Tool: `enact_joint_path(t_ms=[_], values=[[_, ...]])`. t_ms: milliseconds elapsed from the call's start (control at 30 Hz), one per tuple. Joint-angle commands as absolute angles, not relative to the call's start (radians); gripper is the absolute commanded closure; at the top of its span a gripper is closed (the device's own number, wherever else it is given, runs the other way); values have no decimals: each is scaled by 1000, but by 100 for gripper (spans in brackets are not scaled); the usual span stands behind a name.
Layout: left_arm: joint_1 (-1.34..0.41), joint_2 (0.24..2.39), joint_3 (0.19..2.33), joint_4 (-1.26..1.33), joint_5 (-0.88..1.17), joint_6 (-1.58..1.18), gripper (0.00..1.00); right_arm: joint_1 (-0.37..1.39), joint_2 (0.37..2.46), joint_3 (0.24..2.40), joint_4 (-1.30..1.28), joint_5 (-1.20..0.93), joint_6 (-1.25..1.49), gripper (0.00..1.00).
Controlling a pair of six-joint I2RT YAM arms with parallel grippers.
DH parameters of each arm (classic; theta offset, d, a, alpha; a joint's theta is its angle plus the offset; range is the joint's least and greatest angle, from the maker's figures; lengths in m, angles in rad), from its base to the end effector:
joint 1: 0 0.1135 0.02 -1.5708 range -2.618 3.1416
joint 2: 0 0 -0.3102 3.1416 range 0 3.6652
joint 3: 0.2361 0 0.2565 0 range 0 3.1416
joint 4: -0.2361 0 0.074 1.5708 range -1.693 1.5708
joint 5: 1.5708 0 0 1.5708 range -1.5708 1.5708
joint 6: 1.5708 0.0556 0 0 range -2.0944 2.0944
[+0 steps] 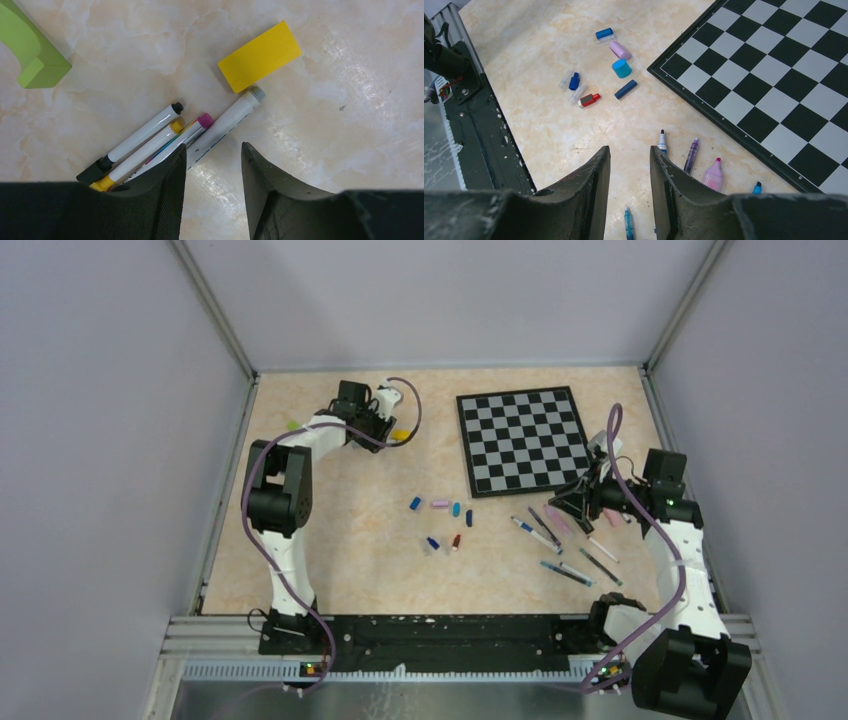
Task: Open the pen caps
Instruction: Move the pen to the center of the board.
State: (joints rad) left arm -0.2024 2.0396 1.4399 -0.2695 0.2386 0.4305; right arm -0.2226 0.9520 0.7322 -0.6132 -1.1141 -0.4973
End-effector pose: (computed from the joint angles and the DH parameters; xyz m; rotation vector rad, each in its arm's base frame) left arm 0.4700 -0.1099 0.2012 0.8516 2.2605 -0.1869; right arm 0.1698 0.0127 0.2975 -0.7316 1.8661 0.8706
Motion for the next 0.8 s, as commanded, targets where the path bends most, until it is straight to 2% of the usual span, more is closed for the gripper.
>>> enact_joint_path(t_ms=[0,767], values=[[-195,2035,1454,-237,260,448,52,-216,954,732,-586,-1127,-523,66],[-190,2083,1455,-256,269,423,59,-216,950,737,-596,-1132,-529,66]])
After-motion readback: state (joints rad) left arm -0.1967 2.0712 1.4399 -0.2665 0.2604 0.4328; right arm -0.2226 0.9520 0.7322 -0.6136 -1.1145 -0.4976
